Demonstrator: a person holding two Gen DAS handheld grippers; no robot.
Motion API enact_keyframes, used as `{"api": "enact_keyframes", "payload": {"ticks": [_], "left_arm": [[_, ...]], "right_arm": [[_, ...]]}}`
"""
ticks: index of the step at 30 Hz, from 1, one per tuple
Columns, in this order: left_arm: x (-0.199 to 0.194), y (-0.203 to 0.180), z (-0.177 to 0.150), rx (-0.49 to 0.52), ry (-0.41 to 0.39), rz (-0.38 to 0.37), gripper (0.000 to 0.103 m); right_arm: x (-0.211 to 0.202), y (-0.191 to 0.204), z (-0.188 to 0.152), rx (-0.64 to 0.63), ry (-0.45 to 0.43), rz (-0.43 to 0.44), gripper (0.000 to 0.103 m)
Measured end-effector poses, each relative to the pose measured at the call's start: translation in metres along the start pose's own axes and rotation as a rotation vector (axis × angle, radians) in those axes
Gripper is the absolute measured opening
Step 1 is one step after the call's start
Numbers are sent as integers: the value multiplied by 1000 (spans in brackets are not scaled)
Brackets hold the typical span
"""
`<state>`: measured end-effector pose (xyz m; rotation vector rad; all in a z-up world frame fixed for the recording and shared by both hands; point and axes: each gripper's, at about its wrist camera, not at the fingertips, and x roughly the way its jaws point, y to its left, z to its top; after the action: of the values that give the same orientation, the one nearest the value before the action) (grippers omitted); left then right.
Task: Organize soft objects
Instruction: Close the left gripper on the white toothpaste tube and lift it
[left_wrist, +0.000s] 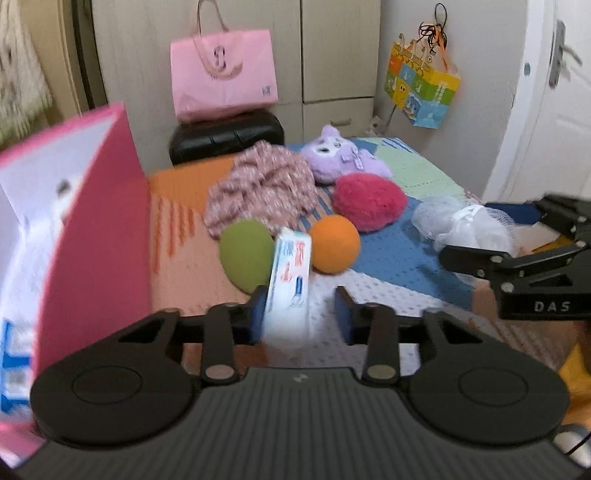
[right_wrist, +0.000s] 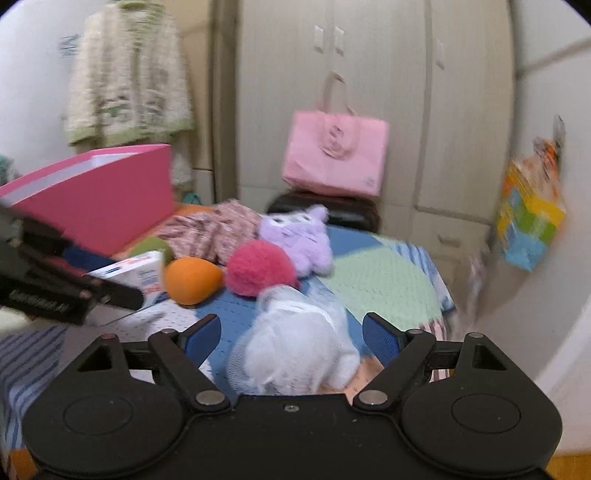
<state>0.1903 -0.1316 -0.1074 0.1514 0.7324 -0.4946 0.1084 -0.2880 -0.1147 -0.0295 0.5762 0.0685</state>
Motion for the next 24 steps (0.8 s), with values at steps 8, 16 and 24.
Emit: {"api": "enact_keyframes", "payload": {"ticks": [8,16,24], "left_arm": [[16,4,-5,-64,-3,-6,27],[19,-13,-12,14,-77,78,27],[18,-8,-15,-16,-104,73,21]], "right_arm": [[10,-1,-5,72,14,0,81],[14,-4,-14,135,38,-41,43],[8,7,-26,85,-20,-56,29]]}}
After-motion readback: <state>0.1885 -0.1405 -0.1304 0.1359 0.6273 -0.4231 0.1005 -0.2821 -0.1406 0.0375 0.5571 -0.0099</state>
